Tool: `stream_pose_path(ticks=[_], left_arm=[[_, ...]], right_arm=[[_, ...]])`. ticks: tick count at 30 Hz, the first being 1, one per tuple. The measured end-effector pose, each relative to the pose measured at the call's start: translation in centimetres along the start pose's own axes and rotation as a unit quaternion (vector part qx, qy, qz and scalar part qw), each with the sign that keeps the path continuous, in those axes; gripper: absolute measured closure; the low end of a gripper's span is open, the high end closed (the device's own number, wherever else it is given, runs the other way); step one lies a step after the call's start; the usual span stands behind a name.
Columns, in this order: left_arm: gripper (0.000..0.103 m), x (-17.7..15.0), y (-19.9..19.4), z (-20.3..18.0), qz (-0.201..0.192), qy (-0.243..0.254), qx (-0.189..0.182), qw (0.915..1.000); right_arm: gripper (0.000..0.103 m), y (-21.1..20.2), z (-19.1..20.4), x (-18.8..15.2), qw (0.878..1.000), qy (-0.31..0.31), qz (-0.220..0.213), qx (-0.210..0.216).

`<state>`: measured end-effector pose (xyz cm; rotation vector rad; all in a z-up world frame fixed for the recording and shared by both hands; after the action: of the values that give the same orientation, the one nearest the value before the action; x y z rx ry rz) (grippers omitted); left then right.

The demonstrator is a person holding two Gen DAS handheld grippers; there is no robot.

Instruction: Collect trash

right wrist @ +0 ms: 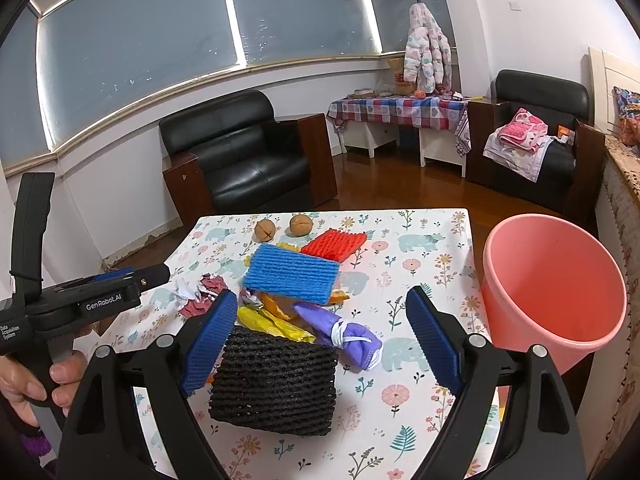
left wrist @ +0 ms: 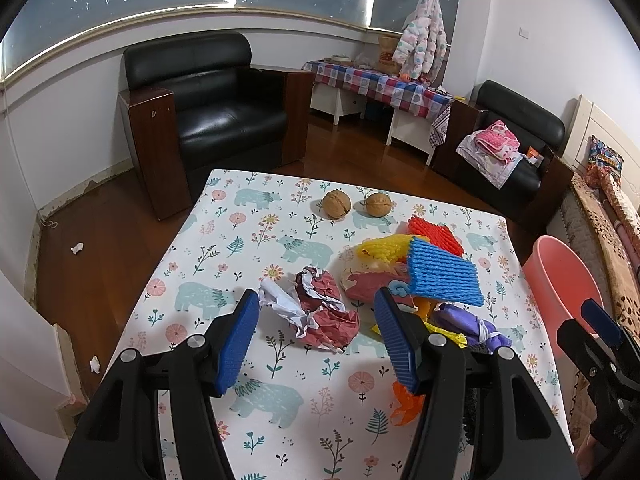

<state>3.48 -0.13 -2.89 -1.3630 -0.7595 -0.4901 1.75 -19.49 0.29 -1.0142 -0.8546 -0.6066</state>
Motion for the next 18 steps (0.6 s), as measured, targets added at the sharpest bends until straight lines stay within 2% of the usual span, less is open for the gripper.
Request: stream_pose_path(ticks=[18], left_arm=[[0.044, -0.02, -0.08, 0.16, -0.005, 0.0, -0.01, 0.9999]], right_arm=[[0.017, -0.07, 0.36, 0.01, 1.0, -0.006, 0.005, 0.01]])
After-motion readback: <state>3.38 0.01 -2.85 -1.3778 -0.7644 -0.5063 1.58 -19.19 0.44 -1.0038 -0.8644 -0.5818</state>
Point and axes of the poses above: each gripper's, at about its wrist camera, not at the fingertips, and y roughly the way its jaws point, z to its left, x to its top, the point moved 5 cm from there along y, roughly the way its jaws point, and after that the axes turned 10 degrees about x, right-handed, at the moved point
